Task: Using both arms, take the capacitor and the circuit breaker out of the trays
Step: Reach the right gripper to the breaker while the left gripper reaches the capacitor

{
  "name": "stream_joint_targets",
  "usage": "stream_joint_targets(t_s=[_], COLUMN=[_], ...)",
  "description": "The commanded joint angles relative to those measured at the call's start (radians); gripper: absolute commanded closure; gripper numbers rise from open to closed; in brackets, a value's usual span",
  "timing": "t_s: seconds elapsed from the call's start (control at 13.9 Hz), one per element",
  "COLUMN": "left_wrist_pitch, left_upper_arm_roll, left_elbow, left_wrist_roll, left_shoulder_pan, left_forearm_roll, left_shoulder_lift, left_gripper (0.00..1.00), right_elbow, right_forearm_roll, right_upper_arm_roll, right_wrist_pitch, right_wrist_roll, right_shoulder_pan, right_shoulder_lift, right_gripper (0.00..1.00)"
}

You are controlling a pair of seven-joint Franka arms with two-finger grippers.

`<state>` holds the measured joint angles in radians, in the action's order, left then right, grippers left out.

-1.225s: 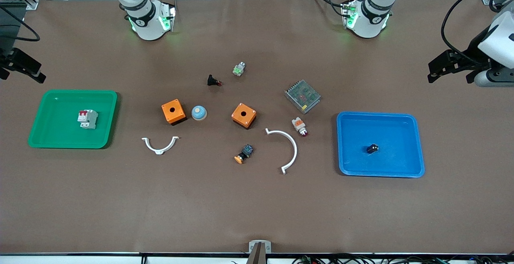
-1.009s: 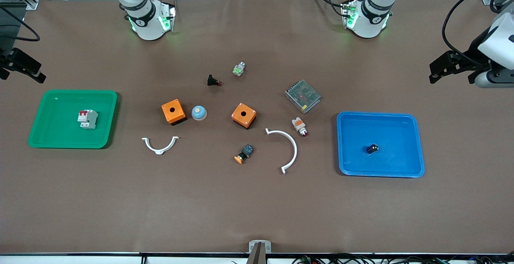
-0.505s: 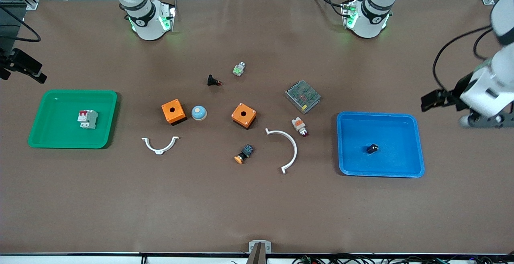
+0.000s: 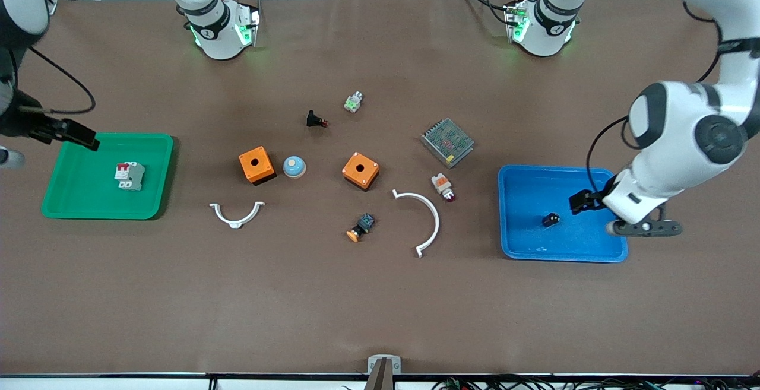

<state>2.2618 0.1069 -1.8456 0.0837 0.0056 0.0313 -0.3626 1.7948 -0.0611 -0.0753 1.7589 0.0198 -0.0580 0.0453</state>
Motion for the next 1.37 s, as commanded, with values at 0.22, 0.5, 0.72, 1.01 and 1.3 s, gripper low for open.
stream_joint_targets(t_s=[0.22,0.5,0.72,1.01,1.3], left_wrist_pitch=[0.154,0.150,0.147,0.142,0.095], left_upper_arm_roll=[0.008,0.016,0.016,0.014,0.016], left_elbow=[-0.004,-0.009,-0.017,-0.021,-0.020], left_wrist_roll=[0.013,0.008,0.004,0.007,0.007], left_shoulder_pan=[-0.006,-0.007,-0.006,-0.004,0.001], left_forearm_roll=[0.009,0.007,0.007,0.007,0.007], left_shoulder_lift=[-0.177,-0.211,-0.214,-0.233,-0.214], left_gripper=[0.10,0.19,0.32,0.48,0.94], right_elbow=[0.030,0.097,0.100,0.129,0.196], right_forearm_roll=[-0.023,-0.020,-0.009,-0.006,-0.006], right_upper_arm_roll=[0.014,0.015,0.018,0.019,0.019], right_wrist_pitch=[0.140,0.313,0.335,0.352,0.442], right_wrist_roll=[-0.246,-0.340,-0.353,-0.391,-0.431], right_shoulder_pan=[-0.158,-0.220,-0.238,-0.250,-0.272], right_shoulder_lift=[0.212,0.324,0.383,0.429,0.433], right_gripper=[0.00,0.00,0.00,0.00,0.27])
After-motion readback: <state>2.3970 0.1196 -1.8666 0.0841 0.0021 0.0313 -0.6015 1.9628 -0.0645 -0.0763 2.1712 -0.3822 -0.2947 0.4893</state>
